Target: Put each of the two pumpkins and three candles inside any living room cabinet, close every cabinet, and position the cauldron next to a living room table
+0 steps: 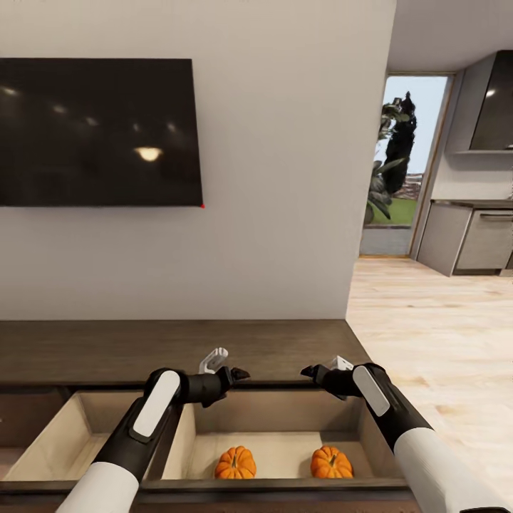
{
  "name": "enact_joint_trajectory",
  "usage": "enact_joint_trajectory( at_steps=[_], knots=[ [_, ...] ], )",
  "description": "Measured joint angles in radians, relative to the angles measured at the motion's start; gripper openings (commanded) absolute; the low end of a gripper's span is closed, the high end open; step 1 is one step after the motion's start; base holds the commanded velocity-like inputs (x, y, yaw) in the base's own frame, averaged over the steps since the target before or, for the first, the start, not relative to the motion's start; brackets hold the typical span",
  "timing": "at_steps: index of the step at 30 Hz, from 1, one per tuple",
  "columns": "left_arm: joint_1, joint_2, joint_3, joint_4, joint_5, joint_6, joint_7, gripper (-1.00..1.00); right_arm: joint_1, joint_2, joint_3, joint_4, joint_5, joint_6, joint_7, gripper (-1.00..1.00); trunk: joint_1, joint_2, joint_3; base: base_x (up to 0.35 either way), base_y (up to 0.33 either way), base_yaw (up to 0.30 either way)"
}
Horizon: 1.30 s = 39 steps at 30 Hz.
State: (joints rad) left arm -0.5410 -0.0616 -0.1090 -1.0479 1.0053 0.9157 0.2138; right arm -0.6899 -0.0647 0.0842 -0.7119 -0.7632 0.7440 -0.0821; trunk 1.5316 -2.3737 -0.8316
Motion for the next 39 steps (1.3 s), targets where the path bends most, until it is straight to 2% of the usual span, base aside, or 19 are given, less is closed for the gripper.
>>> enact_joint_trajectory(
  at_steps=[11,39],
  knots=[
    [0.000,0.000,0.000,0.000,0.000,0.001,0.001,1.00,0.000,0.001,0.000,0.000,-0.001,0.000,0.009,1.00,-0.042,0.077,0.034,-0.116,0.000,0.000],
    [0.000,0.002,0.001,-0.010,0.000,0.001,-0.003,1.00,0.000,0.002,0.001,0.000,-0.001,0.000,0.011,1.00,-0.149,0.273,0.122,-0.328,0.000,0.000]
  ],
)
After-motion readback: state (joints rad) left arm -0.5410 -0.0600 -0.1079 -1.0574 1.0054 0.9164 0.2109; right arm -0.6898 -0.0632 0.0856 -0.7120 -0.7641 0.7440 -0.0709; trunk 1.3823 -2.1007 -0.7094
